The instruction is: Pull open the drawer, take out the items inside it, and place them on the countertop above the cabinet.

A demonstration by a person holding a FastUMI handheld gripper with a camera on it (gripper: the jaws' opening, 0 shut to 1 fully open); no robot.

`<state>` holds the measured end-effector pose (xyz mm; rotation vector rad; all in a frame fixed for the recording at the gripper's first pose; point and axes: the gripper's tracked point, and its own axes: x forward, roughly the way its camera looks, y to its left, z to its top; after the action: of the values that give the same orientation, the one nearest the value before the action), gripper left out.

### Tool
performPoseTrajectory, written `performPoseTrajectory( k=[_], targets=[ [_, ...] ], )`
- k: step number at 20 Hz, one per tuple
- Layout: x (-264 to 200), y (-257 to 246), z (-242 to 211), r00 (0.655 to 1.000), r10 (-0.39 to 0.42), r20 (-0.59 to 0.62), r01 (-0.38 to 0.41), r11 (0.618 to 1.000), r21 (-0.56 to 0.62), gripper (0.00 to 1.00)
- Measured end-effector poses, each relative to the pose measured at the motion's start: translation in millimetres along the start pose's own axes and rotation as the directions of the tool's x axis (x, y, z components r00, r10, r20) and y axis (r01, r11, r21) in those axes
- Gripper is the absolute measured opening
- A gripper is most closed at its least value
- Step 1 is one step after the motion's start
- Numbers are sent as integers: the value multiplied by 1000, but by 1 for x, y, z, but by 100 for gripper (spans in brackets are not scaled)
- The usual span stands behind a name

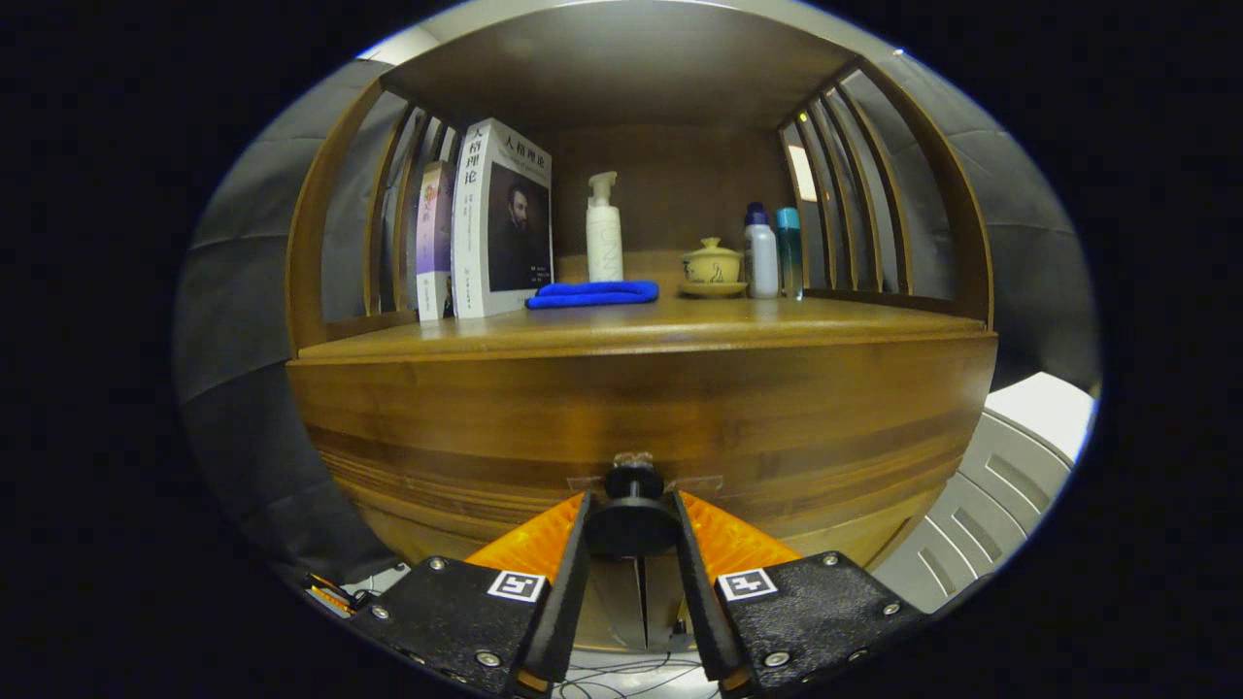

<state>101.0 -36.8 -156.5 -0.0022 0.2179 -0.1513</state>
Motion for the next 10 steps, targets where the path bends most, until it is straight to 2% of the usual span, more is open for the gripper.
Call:
performPoseTrajectory(
  k=[6,10],
  targets=[
    [-1,0,-1,1000,1,-24,-2,1000,-17,30],
    [-11,-1,-3,1000,-2,-23,1,1000,-26,30]
  ],
)
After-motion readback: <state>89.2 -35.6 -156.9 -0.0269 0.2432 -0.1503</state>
